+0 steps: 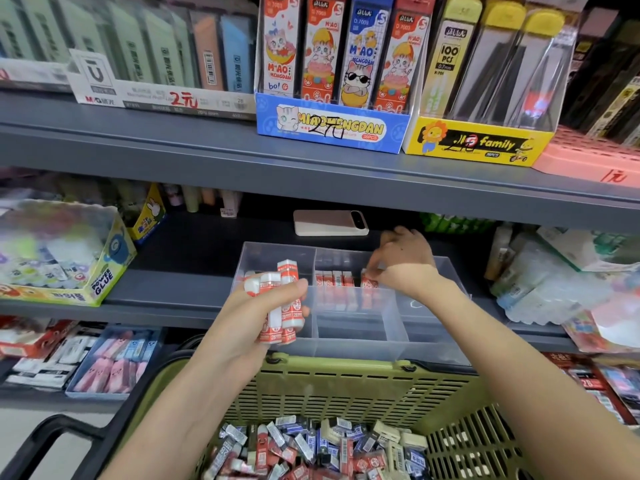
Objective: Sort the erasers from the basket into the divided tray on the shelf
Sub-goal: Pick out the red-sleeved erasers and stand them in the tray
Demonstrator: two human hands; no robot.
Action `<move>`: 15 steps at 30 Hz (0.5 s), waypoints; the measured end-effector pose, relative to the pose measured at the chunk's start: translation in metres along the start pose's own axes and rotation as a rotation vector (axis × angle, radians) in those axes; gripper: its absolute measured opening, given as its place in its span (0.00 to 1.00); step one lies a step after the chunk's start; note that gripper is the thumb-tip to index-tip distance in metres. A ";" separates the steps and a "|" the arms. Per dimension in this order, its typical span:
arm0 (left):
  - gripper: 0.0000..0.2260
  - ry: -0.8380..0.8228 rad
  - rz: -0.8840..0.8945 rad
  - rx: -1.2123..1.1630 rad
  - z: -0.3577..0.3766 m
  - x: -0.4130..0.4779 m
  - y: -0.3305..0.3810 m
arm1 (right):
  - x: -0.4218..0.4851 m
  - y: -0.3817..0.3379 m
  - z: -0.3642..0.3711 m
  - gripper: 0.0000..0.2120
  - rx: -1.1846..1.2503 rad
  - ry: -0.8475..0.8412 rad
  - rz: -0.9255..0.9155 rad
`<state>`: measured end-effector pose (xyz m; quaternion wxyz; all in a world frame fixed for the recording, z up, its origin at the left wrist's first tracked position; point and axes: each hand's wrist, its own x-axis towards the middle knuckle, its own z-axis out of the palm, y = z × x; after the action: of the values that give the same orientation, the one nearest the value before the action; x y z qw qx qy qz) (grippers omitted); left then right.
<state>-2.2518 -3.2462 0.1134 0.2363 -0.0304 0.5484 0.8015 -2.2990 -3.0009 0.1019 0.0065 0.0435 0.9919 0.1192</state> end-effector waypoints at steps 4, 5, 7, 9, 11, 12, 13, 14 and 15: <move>0.11 -0.074 -0.033 0.018 0.002 0.002 0.003 | -0.009 -0.003 -0.006 0.09 0.118 0.069 0.100; 0.10 -0.086 -0.034 0.032 0.003 0.001 0.003 | -0.014 -0.005 -0.009 0.09 0.218 0.145 0.103; 0.11 -0.101 -0.034 0.054 0.004 0.000 0.004 | -0.032 -0.016 -0.022 0.10 0.723 0.209 0.066; 0.14 -0.119 -0.035 0.074 0.004 -0.001 0.003 | -0.055 -0.033 -0.042 0.08 1.257 0.061 -0.072; 0.14 -0.151 -0.039 0.119 0.005 -0.003 0.003 | -0.072 -0.050 -0.055 0.06 1.442 -0.101 -0.193; 0.12 -0.173 -0.045 0.144 0.006 -0.004 0.003 | -0.076 -0.056 -0.057 0.05 1.459 -0.145 -0.228; 0.11 -0.192 -0.050 0.158 0.006 -0.005 0.003 | -0.079 -0.060 -0.058 0.05 1.474 -0.169 -0.245; 0.11 -0.203 -0.050 0.158 0.006 -0.006 0.004 | -0.078 -0.058 -0.059 0.05 1.504 -0.182 -0.247; 0.12 -0.203 -0.045 0.148 0.006 -0.006 0.005 | -0.076 -0.054 -0.060 0.05 1.563 -0.184 -0.227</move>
<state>-2.2469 -3.2443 0.1216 0.3102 0.0562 0.5786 0.7523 -2.2293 -3.0742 0.1473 0.0681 -0.0564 0.7822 -0.6167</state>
